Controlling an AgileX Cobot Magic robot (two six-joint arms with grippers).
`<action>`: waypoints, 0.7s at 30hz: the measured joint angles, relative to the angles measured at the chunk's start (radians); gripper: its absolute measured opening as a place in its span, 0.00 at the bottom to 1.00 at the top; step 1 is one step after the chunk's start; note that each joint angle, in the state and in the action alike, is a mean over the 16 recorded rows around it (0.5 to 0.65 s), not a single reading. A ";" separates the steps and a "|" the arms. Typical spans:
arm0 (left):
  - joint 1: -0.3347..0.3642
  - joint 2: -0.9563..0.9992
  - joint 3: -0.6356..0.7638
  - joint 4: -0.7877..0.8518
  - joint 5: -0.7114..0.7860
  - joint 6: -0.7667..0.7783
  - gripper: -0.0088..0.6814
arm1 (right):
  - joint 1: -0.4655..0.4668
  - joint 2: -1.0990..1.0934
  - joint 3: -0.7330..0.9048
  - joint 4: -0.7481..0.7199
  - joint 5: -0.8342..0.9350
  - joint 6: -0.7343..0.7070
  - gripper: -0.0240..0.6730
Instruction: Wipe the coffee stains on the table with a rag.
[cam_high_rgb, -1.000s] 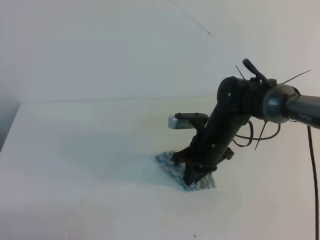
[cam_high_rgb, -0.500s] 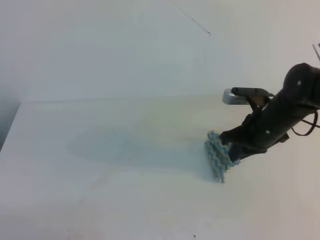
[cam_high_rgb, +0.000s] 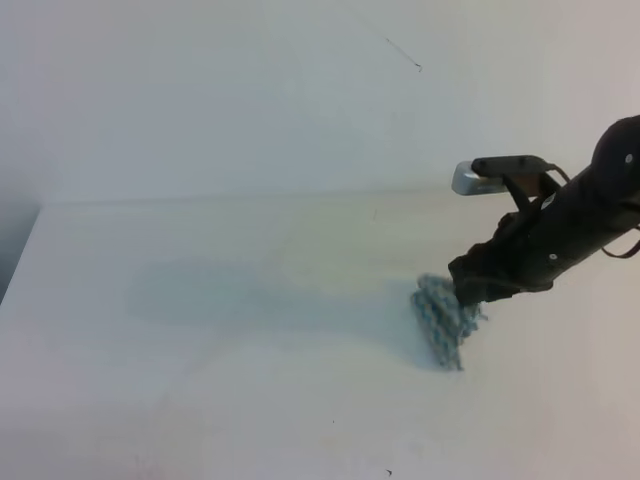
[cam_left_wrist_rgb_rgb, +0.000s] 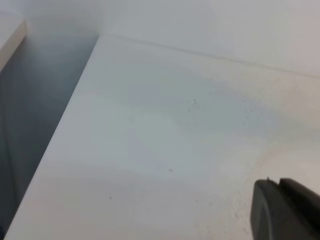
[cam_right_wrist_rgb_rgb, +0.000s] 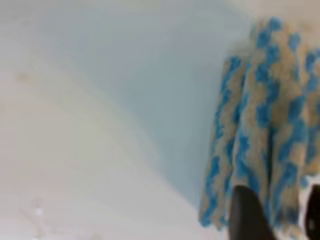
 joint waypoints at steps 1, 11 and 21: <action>0.000 0.000 0.000 0.000 0.000 0.000 0.01 | 0.000 -0.010 0.000 0.001 0.000 -0.005 0.44; 0.000 0.002 -0.006 0.000 0.000 0.000 0.01 | 0.000 -0.193 0.000 0.018 0.027 -0.078 0.78; 0.000 -0.002 -0.008 0.000 0.001 0.000 0.01 | 0.000 -0.504 0.000 0.074 0.051 -0.189 0.53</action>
